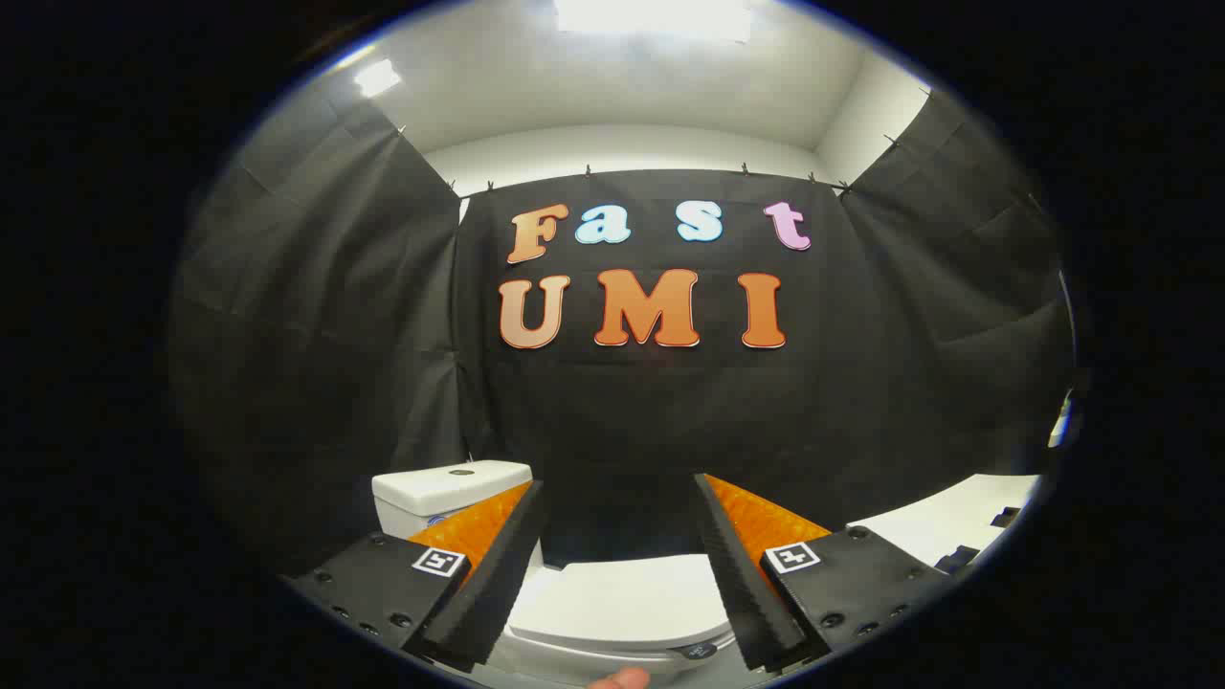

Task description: Open the toilet lid.

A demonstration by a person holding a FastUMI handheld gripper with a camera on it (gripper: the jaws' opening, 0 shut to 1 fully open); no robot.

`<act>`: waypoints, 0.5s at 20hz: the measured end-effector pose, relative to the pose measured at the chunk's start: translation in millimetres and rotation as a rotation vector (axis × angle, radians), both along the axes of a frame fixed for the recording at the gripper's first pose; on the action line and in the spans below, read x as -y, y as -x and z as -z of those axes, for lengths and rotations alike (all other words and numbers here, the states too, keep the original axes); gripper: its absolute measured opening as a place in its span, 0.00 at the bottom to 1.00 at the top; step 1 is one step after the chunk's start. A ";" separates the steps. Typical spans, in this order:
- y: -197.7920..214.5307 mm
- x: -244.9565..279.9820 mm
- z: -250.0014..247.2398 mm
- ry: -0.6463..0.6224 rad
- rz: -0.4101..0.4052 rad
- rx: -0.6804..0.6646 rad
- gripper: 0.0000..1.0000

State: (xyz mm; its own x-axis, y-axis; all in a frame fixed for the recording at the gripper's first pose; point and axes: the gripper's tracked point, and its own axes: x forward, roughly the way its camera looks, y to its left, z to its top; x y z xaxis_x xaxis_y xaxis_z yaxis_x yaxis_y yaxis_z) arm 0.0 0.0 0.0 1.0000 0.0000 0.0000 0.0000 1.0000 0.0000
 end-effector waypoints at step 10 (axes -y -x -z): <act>6.2 3.9 -4.1 0.025 0.019 -0.004 0.98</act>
State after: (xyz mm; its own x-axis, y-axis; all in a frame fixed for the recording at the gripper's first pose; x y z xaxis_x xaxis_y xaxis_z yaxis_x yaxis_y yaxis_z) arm -6.2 -3.9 4.1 0.9998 -0.0188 -0.0038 0.0187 0.9995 -0.0250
